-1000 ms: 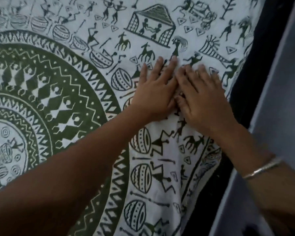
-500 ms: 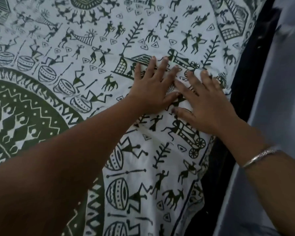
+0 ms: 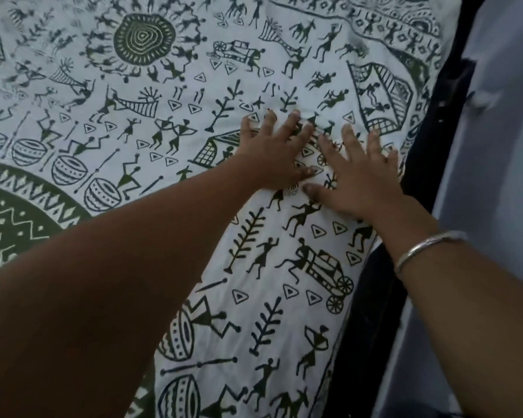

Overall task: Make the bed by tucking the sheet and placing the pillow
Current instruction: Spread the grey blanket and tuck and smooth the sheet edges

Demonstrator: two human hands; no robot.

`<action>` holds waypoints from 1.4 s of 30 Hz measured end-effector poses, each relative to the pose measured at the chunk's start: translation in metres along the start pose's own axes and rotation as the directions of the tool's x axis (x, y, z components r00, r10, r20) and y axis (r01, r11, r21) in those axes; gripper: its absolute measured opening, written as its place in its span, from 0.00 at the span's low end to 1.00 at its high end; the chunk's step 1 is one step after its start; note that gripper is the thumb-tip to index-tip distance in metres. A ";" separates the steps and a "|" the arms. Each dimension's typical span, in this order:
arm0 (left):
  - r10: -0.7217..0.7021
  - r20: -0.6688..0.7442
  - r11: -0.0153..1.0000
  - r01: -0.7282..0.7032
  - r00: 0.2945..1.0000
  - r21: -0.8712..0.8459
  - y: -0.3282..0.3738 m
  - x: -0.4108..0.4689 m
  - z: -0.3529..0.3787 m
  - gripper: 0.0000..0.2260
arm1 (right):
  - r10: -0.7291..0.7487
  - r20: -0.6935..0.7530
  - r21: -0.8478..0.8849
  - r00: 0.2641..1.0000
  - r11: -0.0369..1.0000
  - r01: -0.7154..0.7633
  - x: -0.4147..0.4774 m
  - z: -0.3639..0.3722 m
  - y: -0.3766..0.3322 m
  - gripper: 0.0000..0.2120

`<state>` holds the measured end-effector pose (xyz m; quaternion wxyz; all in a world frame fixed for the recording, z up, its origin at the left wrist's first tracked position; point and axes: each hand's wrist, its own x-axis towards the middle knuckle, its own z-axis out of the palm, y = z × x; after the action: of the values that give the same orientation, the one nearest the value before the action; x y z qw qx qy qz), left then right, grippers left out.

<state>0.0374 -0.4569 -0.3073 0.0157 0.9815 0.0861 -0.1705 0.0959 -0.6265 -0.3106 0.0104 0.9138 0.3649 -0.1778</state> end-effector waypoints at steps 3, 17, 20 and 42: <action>-0.020 0.071 0.999 0.017 0.997 0.044 0.005 0.007 -0.004 0.38 | 0.038 0.040 0.034 0.998 0.999 -0.040 0.009 -0.001 -0.005 0.44; 0.009 -0.285 0.993 -0.042 0.958 -0.111 0.002 0.045 -0.052 0.29 | -0.120 -0.140 0.012 0.983 0.992 0.123 0.034 -0.058 0.017 0.35; 0.044 -0.280 0.983 -0.091 0.959 -0.157 0.011 0.079 -0.053 0.32 | -0.223 -0.344 0.003 0.912 0.971 0.238 0.067 -0.066 0.049 0.25; 0.189 -0.245 0.982 -0.188 0.951 0.027 0.013 0.269 -0.107 0.37 | -0.121 -0.271 0.030 0.955 0.990 0.134 0.204 -0.104 0.155 0.42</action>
<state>0.3244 -0.4197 -0.2973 0.0195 0.9988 -0.0068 -0.0453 0.3696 -0.5891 -0.2986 -0.0725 0.9040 0.4169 -0.0613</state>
